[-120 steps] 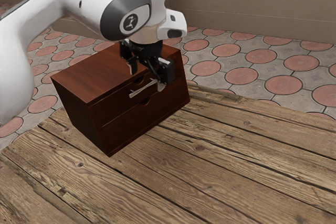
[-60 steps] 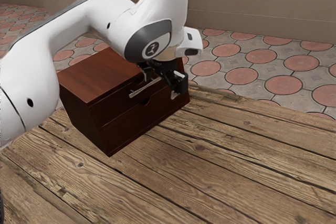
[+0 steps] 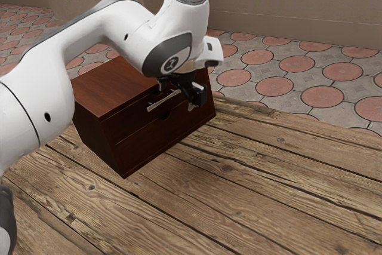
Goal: Pull the drawer handle with one arm to open the drawer
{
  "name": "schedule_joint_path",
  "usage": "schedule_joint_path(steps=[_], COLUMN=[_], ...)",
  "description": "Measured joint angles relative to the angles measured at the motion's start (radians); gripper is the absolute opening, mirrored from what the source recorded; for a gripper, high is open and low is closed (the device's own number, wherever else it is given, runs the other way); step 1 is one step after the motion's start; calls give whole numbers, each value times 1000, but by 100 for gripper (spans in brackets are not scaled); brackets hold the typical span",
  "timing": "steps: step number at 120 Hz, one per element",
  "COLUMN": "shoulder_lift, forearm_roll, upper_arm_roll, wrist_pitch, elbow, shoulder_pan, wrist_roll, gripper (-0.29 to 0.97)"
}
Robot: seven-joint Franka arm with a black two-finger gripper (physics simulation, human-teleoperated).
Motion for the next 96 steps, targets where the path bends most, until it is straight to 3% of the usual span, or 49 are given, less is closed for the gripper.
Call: schedule_joint_path(steps=[96], shoulder_lift=[21], forearm_roll=[30], upper_arm_roll=[-1], wrist_pitch=[15], elbow=[-18], shoulder_pan=[15], wrist_roll=[-12], gripper=[68])
